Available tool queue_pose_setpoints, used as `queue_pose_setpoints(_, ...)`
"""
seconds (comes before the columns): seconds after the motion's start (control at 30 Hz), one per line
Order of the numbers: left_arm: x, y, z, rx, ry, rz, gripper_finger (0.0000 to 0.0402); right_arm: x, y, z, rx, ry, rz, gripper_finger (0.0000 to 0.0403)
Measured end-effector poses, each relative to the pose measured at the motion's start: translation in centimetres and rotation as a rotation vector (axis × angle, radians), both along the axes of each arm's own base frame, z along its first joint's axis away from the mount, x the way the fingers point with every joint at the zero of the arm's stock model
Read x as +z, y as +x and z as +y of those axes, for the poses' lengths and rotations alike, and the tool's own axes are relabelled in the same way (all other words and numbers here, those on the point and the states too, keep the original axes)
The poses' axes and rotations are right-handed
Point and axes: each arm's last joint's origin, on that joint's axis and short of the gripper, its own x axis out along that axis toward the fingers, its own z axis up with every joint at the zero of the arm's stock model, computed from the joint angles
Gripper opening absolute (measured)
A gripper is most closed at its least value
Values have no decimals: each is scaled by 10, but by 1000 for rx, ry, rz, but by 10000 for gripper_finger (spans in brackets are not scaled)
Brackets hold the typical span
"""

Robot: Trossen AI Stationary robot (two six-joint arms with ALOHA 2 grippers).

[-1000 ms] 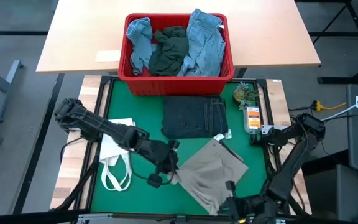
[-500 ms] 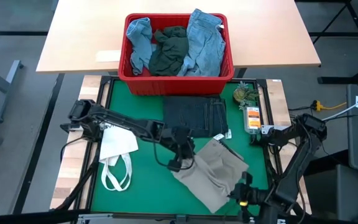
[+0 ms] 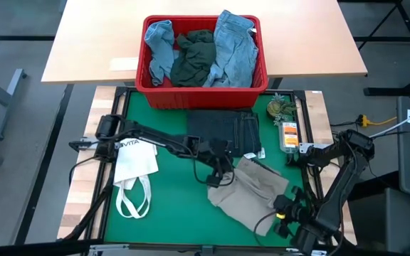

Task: Fold laundry
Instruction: Fold the brown shorts

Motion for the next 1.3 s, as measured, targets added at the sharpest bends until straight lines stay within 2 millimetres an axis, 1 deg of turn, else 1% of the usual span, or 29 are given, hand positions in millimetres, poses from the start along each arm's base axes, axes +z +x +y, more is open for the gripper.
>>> queue_pose_setpoints(0.13, -15, 9, 9, 23, 4, -12, 11, 1, -6, -11, -5, -101, 90, 7)
queue_pose_setpoints(0.3, -18, 15, 25, 47, 22, -60, 12, 5, -15, -25, -15, -247, 198, 7)
queue_pose_setpoints(0.43, -17, 15, 34, 68, 22, -68, 12, 5, -16, -29, 16, -301, 224, 7)
queue_pose_setpoints(0.57, -16, 16, 34, 69, 22, -79, 13, -1, -17, -31, 72, -336, 237, 8)
queue_pose_setpoints(0.73, -17, 15, 32, 69, 26, -70, 23, -9, -19, -35, 77, -369, 248, 19)
queue_pose_setpoints(0.83, -17, 15, 32, 84, 34, -68, 35, -10, -20, -36, 75, -374, 264, 30)
queue_pose_setpoints(1.07, -18, 15, 38, 233, 135, -66, 83, -9, -20, -36, 74, -379, 272, 59)
queue_pose_setpoints(1.17, -18, 15, 38, 247, 145, -65, 106, -9, -21, -36, 75, -367, 299, 84)
queue_pose_setpoints(1.3, -18, 15, 37, 244, 144, -65, 134, -10, -22, -36, 79, -351, 336, 128)
